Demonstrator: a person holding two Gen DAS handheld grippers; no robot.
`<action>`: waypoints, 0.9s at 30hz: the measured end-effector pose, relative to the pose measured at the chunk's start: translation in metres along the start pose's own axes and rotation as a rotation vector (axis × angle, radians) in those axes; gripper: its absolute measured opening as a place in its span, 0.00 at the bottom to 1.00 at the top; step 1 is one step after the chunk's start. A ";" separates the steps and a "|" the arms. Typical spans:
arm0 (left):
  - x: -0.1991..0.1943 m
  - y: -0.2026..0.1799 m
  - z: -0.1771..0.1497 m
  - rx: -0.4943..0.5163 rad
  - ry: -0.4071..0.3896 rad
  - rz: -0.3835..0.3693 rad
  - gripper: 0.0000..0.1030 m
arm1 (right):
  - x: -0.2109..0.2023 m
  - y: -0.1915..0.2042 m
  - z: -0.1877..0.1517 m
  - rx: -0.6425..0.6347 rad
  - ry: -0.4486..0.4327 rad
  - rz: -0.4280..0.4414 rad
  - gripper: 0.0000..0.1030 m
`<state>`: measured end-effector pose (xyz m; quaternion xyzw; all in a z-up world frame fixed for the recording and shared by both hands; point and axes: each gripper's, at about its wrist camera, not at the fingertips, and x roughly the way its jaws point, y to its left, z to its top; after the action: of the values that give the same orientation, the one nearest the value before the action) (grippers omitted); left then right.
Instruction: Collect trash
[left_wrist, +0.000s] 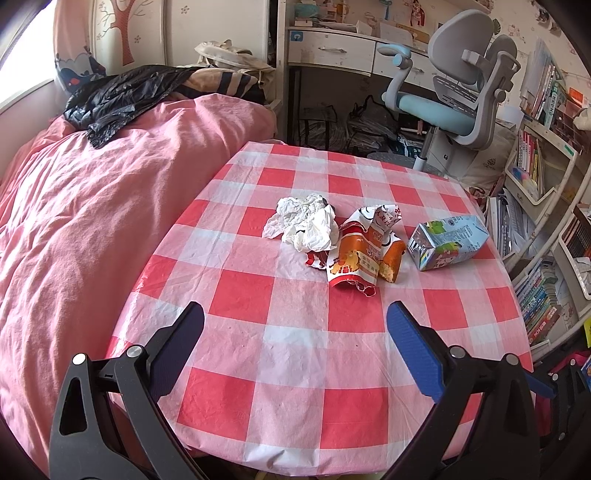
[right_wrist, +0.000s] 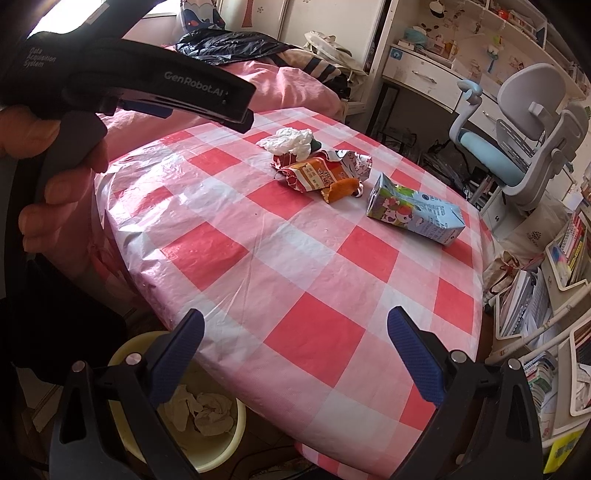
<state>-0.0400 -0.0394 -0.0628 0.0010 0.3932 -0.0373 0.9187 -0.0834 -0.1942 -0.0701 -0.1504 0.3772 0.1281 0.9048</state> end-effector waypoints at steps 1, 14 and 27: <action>0.000 0.000 0.000 0.000 0.001 0.000 0.93 | 0.000 0.000 0.000 -0.001 0.001 0.001 0.92; 0.000 0.001 0.000 -0.001 0.001 -0.001 0.93 | 0.002 0.003 0.001 -0.006 0.001 0.005 0.92; 0.001 0.001 0.000 -0.002 0.001 -0.001 0.93 | 0.001 0.004 0.002 -0.008 -0.002 0.006 0.92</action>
<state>-0.0393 -0.0380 -0.0631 0.0001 0.3937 -0.0374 0.9185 -0.0828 -0.1895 -0.0704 -0.1528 0.3762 0.1327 0.9042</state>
